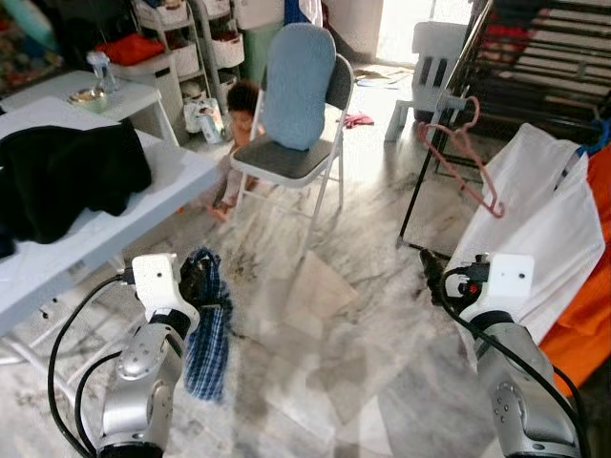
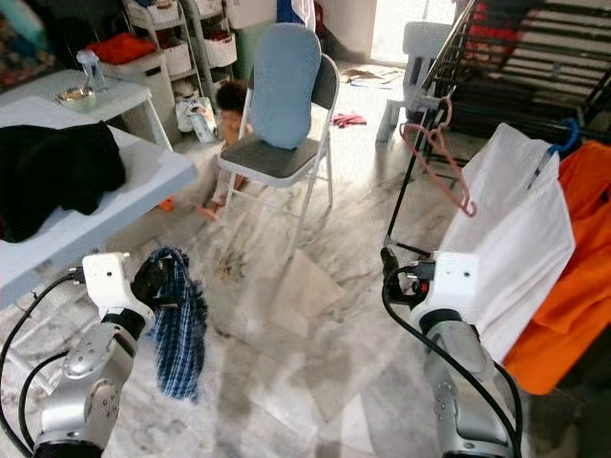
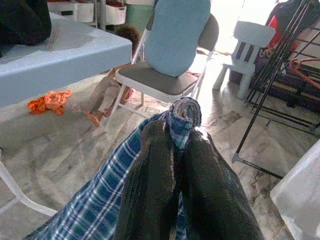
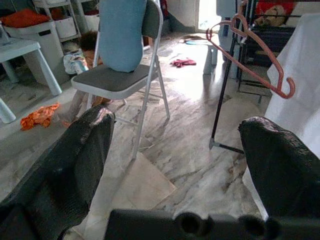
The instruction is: Hang hanger
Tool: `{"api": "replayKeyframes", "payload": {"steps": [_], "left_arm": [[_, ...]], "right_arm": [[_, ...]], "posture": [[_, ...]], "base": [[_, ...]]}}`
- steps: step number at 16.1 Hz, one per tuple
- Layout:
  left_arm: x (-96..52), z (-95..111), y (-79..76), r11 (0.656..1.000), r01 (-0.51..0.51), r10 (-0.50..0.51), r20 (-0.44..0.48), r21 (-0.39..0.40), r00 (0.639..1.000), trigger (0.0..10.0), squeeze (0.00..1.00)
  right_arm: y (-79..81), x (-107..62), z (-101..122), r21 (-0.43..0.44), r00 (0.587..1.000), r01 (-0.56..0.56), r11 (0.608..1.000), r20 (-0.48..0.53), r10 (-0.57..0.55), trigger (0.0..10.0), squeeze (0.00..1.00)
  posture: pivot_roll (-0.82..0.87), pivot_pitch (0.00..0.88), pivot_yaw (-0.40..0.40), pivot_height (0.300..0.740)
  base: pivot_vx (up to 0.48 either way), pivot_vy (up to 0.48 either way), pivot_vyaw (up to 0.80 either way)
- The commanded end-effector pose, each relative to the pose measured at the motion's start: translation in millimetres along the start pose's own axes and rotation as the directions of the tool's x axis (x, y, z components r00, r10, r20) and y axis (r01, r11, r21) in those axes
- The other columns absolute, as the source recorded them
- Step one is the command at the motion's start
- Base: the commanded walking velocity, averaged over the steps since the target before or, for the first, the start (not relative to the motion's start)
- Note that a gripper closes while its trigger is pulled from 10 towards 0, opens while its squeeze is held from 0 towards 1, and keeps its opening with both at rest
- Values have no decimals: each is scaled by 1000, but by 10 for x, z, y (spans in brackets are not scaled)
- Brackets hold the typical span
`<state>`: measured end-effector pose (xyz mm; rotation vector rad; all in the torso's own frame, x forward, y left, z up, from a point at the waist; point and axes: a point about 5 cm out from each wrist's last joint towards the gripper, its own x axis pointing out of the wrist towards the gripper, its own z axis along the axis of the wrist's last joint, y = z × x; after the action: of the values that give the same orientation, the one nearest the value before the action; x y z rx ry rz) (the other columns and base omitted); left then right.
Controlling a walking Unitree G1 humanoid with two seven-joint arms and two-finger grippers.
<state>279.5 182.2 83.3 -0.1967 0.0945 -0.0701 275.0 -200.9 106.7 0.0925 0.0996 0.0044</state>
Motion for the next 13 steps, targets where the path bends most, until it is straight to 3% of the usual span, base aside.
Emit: {"api": "replayKeyframes", "payload": {"steps": [1,4,9,13], "left_arm": [[6,40,18,1000,4,-4,13,-1,1000,10000,0],[4,33,2,1000,17,-17,11,-8,1000,10000,0],[-18,0,-22,999,39,-39,-3,-2,999,10000,0],[-46,-69,-43,997,79,-78,-50,25,996,10000,0]], "right_arm": [[29,25,37,2,1000,-12,1000,10,12,10000,0],[36,29,35,2,1000,-15,1000,4,15,10000,0],[60,19,19,4,1000,-20,1000,-2,20,10000,0],[77,-1,-6,8,1000,-20,1000,-9,20,10000,0]], "posture": [[-144,0,5,740],[-145,0,4,740],[-146,0,6,740],[-146,0,12,740]], "base": [[0,285,0],[0,333,0],[244,414,-517],[264,400,-800]]}}
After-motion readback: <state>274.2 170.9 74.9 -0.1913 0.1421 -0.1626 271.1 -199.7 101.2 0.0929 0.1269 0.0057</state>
